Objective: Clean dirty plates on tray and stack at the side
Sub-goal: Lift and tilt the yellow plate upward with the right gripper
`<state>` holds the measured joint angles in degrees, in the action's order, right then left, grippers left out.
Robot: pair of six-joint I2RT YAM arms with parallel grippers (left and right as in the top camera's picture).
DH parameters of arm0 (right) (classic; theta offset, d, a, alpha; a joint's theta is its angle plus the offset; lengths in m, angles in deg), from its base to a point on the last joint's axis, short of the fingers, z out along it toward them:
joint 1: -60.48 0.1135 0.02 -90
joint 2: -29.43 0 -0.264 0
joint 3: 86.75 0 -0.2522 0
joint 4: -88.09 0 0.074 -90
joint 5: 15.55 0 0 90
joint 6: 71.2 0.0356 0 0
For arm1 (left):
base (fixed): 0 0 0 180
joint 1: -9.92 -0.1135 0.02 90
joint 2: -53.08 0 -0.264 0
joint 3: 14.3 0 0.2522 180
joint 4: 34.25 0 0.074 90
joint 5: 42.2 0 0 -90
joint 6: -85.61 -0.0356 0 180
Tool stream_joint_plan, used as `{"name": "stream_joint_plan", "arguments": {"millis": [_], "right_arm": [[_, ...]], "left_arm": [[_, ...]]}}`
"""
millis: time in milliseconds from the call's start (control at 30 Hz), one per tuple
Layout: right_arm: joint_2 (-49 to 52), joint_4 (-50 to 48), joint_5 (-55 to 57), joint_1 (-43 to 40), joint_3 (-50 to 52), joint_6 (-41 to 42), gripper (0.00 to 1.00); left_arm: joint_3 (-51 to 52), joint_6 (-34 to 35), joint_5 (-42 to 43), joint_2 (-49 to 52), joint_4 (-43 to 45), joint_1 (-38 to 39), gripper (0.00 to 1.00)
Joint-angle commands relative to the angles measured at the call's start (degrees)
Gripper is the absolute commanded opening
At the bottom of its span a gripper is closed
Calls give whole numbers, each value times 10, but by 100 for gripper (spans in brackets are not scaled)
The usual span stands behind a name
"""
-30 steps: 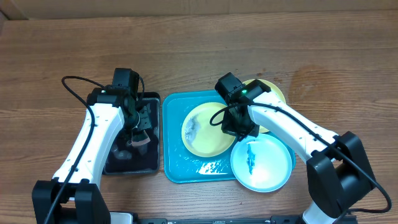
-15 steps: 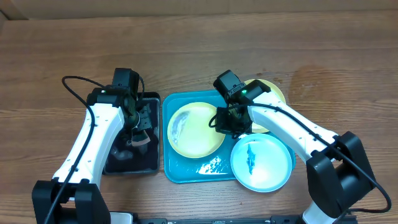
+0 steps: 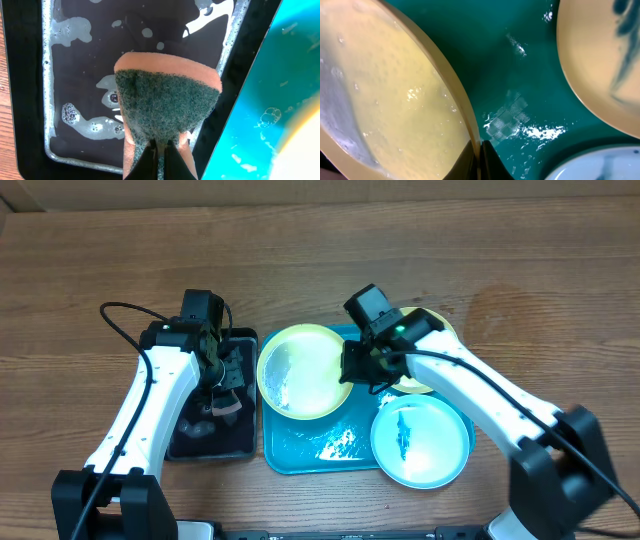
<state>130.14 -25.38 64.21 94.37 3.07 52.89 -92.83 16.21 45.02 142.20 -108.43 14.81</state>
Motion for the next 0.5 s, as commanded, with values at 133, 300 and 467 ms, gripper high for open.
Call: {"name": "stream_joint_plan", "arguments": {"millis": [133,300,467], "right_arm": [[-94,29,83,1,-1,37,4],[-102,80,113,0,-1,141,4],[-102,167,110,-12,-1,211,4]], "left_arm": [[-2,-13,5,1,-1,-1,4],[-2,-13,5,1,-2,-1,4],[-2,-14,5,1,-2,-1,4]]}}
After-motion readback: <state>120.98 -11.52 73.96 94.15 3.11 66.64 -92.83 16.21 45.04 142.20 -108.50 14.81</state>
